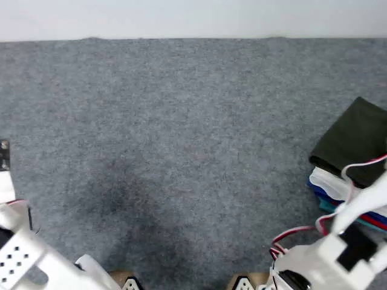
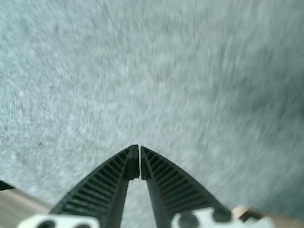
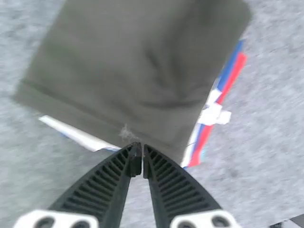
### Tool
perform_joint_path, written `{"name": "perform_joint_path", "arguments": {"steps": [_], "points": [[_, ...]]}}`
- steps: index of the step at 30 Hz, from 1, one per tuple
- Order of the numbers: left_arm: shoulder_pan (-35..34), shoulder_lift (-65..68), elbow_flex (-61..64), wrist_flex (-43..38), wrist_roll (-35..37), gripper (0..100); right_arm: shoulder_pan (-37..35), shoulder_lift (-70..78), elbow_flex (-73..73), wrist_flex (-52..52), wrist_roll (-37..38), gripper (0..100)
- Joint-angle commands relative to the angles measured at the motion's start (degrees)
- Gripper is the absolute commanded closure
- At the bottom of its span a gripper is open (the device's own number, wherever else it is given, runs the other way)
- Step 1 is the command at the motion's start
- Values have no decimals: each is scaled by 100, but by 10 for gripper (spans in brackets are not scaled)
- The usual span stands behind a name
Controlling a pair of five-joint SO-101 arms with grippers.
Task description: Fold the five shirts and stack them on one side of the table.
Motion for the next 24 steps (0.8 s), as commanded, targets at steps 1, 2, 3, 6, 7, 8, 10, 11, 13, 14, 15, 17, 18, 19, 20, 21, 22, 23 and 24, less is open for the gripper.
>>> {"name": "perform_joint_path", "arguments": {"steps": [1, 2, 3, 6, 7, 8, 10, 11, 13, 14, 15, 17, 18, 19, 20, 21, 22, 23, 24], "points": [[800, -316, -312, -18, 1424, 985, -479, -1165, 809, 215, -580, 990], [1108, -422, -286, -97, 1662, 985, -629, -1402, 1090, 215, -738, 990], [1442, -545, -259, -158, 1837, 985, -796, -1631, 1354, 215, -897, 990], [2391, -1108, -180, -510, 2207, 986, -1323, -2343, 2084, 215, -1565, 990], [2655, -1336, -75, -747, 2453, 986, -1481, -2607, 2303, 215, -1811, 990], [2884, -1582, 101, -1002, 2796, 986, -1631, -2862, 2514, 207, -2040, 990], [3226, -2075, 576, -1468, 3464, 986, -1903, -3354, 2919, 84, -2391, 990], [3393, -2312, 840, -1688, 3613, 986, -2018, -3600, 3138, -13, -2532, 990], [3727, -2769, 1446, -2031, 3631, 986, -2281, -4092, 3613, -242, -2831, 990], [3886, -2980, 1754, -2215, 3640, 986, -2413, -4338, 3886, -365, -3007, 990], [4009, -3200, 2053, -2391, 3648, 986, -2527, -4585, 4176, -514, -3182, 990], [4211, -3675, 2642, -2699, 3657, 986, -2686, -5086, 4826, -910, -3455, 990], [4308, -3903, 2923, -2857, 3648, 986, -2747, -5341, 5178, -1130, -3552, 990], [4378, -4141, 3187, -2989, 3648, 986, -2809, -5596, 5547, -1323, -3640, 990], [4448, -4387, 3451, -3095, 3648, 986, -2888, -5851, 5934, -1525, -3719, 990], [4519, -4615, 3697, -3182, 3648, 986, -2976, -6114, 6321, -1710, -3771, 990], [4580, -4862, 3925, -3244, 3648, 986, -3055, -6378, 6690, -1859, -3807, 990], [4633, -5046, 4136, -3279, 3648, 986, -3134, -6659, 7059, -2018, -3815, 990], [4677, -5116, 4268, -3297, 3648, 986, -3204, -6958, 7393, -2193, -3815, 990]]}}
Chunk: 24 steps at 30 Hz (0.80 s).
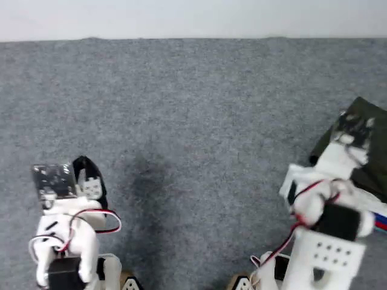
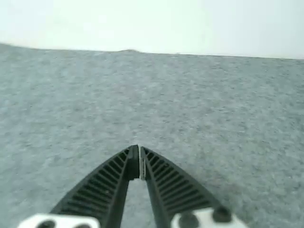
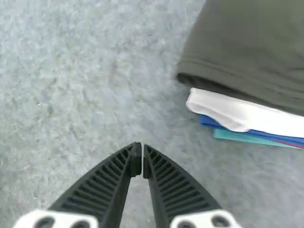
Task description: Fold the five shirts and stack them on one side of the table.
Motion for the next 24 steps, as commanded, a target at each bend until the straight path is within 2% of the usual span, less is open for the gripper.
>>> {"name": "perform_joint_path", "arguments": {"steps": [1, 5, 12, 24], "points": [[193, -387, 418, -281, 44, 986, -251, -1077, 1116, -637, -105, 990], [211, -246, 593, -316, 44, 986, -453, -2281, 2382, -1068, -70, 990], [211, -255, 1235, -316, 44, 986, -708, -4259, 3903, -1068, -62, 990], [202, -255, 2273, -510, 18, 986, -1323, -4259, 4818, -1007, 18, 990]]}}
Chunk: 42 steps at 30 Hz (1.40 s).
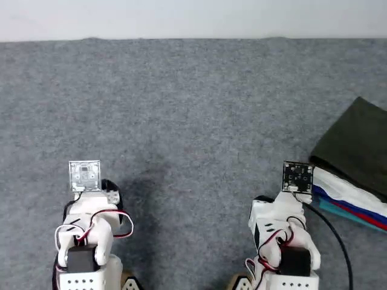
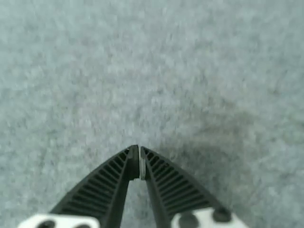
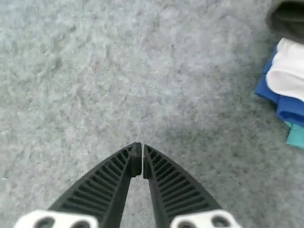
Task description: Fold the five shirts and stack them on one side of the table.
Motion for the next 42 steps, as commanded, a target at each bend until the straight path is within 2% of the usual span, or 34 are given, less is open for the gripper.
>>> {"name": "perform_joint_path", "arguments": {"steps": [1, 15, 28, 42], "points": [[26, -26, 75, -360, 26, 986, -145, -22, 114, -40, 53, 990], [35, 0, 75, -440, 9, 986, -154, -22, 765, -101, 88, 990], [44, -18, 75, 774, 9, 986, -127, -22, 765, 127, 70, 990], [0, -26, 75, 844, 44, 986, -127, -22, 765, 127, 44, 990]]}}
